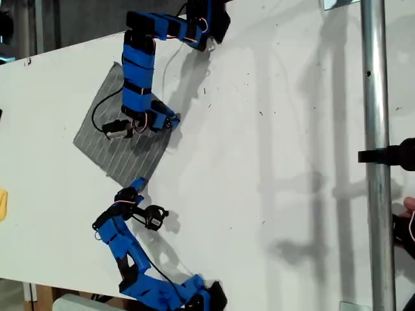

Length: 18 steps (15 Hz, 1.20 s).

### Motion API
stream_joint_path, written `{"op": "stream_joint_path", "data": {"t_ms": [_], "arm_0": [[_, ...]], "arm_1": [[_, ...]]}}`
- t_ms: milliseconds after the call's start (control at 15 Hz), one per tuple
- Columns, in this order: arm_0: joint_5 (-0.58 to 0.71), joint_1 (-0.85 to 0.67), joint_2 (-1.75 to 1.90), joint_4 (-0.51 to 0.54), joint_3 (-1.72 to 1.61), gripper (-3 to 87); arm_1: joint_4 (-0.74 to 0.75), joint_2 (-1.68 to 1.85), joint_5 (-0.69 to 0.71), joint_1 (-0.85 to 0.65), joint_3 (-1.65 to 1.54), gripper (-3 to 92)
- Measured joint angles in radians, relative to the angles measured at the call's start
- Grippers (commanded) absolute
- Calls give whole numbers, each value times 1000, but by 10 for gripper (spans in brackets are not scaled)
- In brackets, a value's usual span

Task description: Grasp corners of a towel and fold twice.

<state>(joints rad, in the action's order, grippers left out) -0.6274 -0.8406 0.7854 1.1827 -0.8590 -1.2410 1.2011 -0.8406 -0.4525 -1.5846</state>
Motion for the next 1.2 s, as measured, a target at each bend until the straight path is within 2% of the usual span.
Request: {"op": "stream_joint_path", "data": {"t_ms": [733,1200], "arm_0": [[-44,-11,31,21,0,285],[-54,-11,81,23,0,257]], "arm_1": [[3,-61,-43,109,86,-2],[3,-63,-58,127,87,-2]]}}
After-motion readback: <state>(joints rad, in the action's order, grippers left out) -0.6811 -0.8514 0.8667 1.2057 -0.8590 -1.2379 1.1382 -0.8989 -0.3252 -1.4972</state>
